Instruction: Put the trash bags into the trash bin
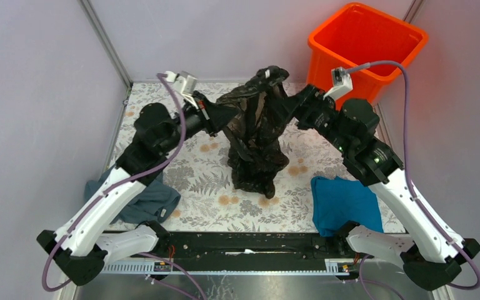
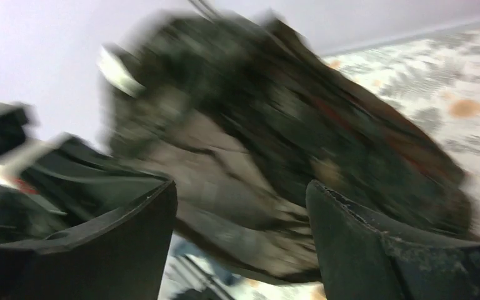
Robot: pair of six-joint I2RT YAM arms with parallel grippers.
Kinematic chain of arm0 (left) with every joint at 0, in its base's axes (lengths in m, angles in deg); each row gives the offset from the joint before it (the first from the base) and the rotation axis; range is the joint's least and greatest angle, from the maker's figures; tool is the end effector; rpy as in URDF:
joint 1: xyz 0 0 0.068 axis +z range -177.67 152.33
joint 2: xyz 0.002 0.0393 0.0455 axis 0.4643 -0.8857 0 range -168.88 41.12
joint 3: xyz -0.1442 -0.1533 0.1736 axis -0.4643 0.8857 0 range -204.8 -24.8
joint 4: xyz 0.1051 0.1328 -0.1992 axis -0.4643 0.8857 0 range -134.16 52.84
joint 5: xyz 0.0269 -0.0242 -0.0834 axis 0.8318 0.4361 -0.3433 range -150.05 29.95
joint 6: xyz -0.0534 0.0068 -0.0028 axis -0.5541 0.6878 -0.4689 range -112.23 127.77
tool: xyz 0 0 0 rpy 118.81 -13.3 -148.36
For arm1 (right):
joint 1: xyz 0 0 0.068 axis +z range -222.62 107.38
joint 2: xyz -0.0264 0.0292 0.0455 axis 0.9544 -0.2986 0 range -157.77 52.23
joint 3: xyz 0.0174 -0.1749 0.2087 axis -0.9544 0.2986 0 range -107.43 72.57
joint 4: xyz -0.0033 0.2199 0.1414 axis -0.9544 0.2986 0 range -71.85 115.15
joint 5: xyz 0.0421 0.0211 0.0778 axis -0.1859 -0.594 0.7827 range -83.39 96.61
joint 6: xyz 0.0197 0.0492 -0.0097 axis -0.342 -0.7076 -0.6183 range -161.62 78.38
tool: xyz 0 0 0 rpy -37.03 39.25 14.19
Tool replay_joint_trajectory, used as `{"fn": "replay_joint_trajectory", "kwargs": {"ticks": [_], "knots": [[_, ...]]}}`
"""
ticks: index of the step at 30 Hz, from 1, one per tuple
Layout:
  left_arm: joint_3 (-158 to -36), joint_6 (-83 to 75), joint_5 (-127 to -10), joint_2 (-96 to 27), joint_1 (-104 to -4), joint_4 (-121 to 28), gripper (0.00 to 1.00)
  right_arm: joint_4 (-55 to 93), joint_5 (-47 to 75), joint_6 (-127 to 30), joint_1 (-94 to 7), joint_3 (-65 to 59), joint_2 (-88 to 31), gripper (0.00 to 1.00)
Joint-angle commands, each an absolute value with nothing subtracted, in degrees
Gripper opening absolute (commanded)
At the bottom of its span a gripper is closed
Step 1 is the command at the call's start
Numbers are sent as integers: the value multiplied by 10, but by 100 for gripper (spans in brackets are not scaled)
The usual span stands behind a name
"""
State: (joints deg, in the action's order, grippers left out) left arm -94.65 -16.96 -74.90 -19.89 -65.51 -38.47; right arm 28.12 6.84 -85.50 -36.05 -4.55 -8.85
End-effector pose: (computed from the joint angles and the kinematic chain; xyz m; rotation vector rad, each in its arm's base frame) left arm 0.1785 -0.1503 0.4473 0.4016 1.5646 -1.0565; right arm 0.1767 0.1313 0.4816 0.0964 1.5686 1.1311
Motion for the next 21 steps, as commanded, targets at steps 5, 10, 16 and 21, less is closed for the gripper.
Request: {"fn": "replay_joint_trajectory", "kwargs": {"ticks": [5, 10, 16, 21], "knots": [[-953, -333, -741, -131, -656, -396, 0, 398, 39, -616, -361, 116, 27, 100], [-926, -375, -766, -101, -656, -419, 0, 327, 89, -600, -361, 219, 88, 100], [-911, -397, -748, -65, -656, -393, 0, 110, 235, -702, -361, 295, 21, 100], [-906, -410, -741, -53, -656, -376, 0, -60, 289, -801, -347, 320, -78, 100]]}}
